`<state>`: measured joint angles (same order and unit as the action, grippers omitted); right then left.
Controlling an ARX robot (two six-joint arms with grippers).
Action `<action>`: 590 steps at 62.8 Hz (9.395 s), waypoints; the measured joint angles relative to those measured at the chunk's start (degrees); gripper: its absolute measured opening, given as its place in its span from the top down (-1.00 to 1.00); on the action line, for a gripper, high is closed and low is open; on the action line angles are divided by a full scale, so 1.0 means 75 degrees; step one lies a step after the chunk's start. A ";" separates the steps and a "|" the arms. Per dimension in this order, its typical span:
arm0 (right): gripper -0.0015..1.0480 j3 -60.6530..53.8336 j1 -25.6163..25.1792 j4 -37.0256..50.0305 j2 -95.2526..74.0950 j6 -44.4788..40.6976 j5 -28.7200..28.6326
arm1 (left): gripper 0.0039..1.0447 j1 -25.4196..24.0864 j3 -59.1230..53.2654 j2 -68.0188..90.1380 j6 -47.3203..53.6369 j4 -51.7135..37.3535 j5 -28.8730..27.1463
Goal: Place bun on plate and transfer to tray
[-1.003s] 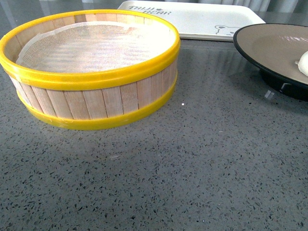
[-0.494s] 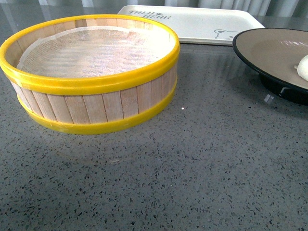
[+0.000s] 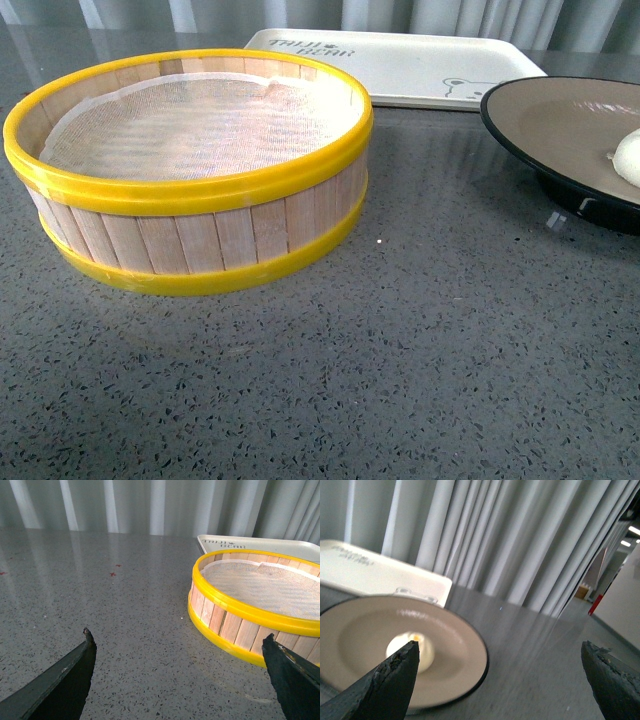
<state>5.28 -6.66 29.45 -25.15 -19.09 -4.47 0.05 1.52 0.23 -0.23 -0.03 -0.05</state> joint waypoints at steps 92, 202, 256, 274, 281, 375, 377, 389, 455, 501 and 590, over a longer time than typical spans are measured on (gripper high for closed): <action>-0.53 0.4051 -0.1542 -0.1553 -0.7705 1.1188 -0.3652 | -0.88 0.0000 0.0000 0.0000 0.0000 0.0000 0.0003; 0.95 1.0733 0.0382 -0.1565 -1.2228 1.1631 -0.2506 | -0.88 0.0000 0.0000 -0.0006 0.0000 0.0000 0.0003; 0.95 1.1628 0.0638 -0.1478 -1.3464 1.2161 -0.2591 | -0.88 0.0000 0.0000 -0.0006 0.0000 0.0000 0.0003; 0.95 1.1369 0.0699 -0.1536 -1.3464 1.2173 -0.2588 | -0.88 0.0000 0.0000 -0.0006 0.0000 0.0000 0.0003; 0.95 1.1369 0.0662 -0.1545 -1.3464 1.2173 -0.2573 | -0.88 0.0000 0.0000 -0.0006 0.0000 0.0000 0.0003; -0.83 0.5680 -0.1411 0.0294 -0.7787 0.7565 -0.0466 | -0.88 0.0000 0.0000 -0.0006 0.0000 0.0000 -0.0003; -0.83 0.5284 -0.1518 0.0595 -0.7382 0.6983 -0.0323 | -0.88 0.0000 0.0000 -0.0006 -0.0003 0.0000 -0.0003; -0.83 0.3060 -0.1894 0.2215 -0.5453 0.3780 0.0006 | -0.88 0.0000 0.0000 -0.0006 0.0000 0.0000 -0.0003; 0.97 -0.0440 0.0860 -0.1262 0.0382 0.2567 0.0589 | -0.88 0.0000 -0.0003 -0.0006 0.0000 0.0000 0.0003; 0.97 -0.0664 0.0866 -0.2838 0.2256 0.2565 0.0589 | -0.88 0.0000 0.0000 -0.0006 0.0000 0.0000 0.0003; -0.83 -0.0662 0.0866 -0.3923 0.3325 0.2559 0.0586 | -0.88 0.0000 -0.0003 -0.0006 0.0000 0.0000 0.0003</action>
<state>0.32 -0.16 0.03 -0.21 0.10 -0.08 0.05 1.50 0.19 -0.23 -0.03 -0.03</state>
